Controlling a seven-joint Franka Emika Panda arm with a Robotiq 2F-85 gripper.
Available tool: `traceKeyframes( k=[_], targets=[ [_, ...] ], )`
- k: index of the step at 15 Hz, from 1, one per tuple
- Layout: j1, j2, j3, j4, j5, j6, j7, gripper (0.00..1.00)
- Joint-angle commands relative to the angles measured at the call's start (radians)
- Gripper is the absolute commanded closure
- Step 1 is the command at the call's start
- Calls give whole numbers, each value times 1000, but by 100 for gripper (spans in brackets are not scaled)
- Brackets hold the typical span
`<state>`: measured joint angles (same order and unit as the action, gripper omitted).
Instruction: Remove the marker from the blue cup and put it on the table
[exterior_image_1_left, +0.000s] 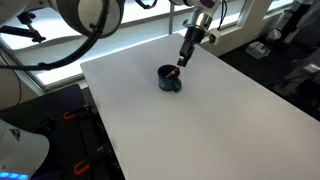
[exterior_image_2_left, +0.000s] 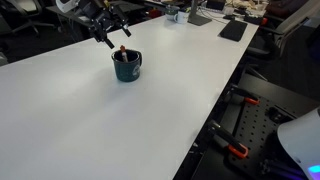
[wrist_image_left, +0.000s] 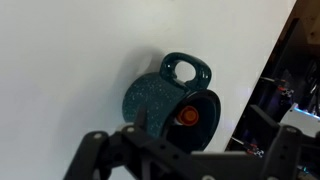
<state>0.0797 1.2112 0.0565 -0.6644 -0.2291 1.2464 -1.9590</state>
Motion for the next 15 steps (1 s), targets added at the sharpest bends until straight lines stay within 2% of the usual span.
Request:
traceKeyframes(
  k=[1, 4, 5, 6, 7, 11, 12, 14, 15],
  targets=[
    [17, -31, -2, -24, -7, 6, 13, 0],
    [12, -27, 1, -25, 6, 0, 21, 3],
    [9, -27, 3, -27, 8, 1, 22, 24],
    [7, -26, 3, -28, 11, 1, 25, 26],
    [5, -26, 3, -30, 13, 2, 27, 32],
    [-1, -27, 4, -33, 17, 4, 32, 67],
    [-3, -27, 4, -33, 18, 4, 33, 64],
    [-5, -27, 4, -34, 20, 4, 35, 66],
    [-6, -27, 4, -34, 22, 3, 37, 61]
  ],
)
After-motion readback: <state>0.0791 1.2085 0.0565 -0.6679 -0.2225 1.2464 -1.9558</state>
